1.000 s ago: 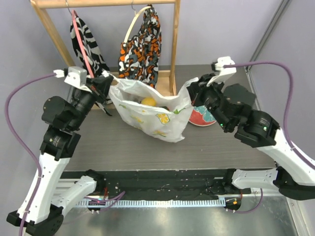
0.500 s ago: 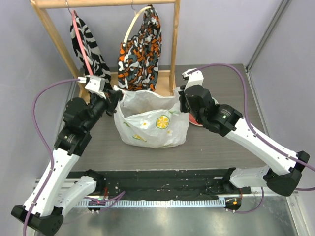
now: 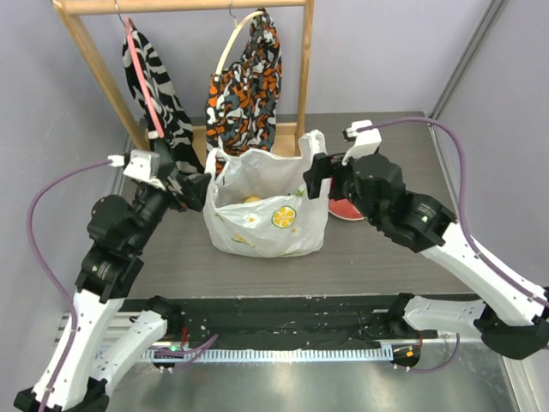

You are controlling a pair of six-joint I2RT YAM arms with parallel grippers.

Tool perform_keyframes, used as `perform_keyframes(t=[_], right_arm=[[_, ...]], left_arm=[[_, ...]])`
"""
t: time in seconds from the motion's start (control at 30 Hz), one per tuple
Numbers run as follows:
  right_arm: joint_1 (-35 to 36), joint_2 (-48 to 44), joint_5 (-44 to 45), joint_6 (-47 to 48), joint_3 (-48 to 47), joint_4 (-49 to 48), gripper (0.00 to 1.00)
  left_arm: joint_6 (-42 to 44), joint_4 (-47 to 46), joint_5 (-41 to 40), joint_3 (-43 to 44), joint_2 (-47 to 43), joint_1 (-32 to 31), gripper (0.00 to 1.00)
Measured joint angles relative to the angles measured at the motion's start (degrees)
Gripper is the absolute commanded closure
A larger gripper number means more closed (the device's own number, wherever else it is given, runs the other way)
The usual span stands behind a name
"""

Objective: Place the fruits into the plastic bag

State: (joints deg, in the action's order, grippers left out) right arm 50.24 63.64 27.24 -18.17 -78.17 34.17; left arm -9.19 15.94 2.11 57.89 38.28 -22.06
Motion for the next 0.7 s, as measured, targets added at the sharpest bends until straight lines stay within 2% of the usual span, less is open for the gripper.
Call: perform_keyframes(t=[0.2, 0.37, 0.53, 0.7], right_arm=[[0.0, -8.72, 3.08, 0.0, 0.2, -0.7, 0.0], [-1.16, -15.1, 11.19, 0.52, 1.7, -1.18, 0.0], [-7.02, -15.98, 13.75, 0.66, 4.44, -0.61, 0.0], [-10.47, -15.32, 12.87, 0.09, 7.93, 1.51, 0.01]], left_arm=[[-0.37, 3.87, -7.8, 0.26, -5.92, 0.0, 0.0], [-0.42, 8.52, -15.61, 4.57, -2.67, 0.02, 0.0], [-1.38, 12.35, -21.51, 5.4, 1.57, 0.22, 0.0], [-2.78, 15.26, -26.51, 5.31, 0.09, 0.24, 0.0]])
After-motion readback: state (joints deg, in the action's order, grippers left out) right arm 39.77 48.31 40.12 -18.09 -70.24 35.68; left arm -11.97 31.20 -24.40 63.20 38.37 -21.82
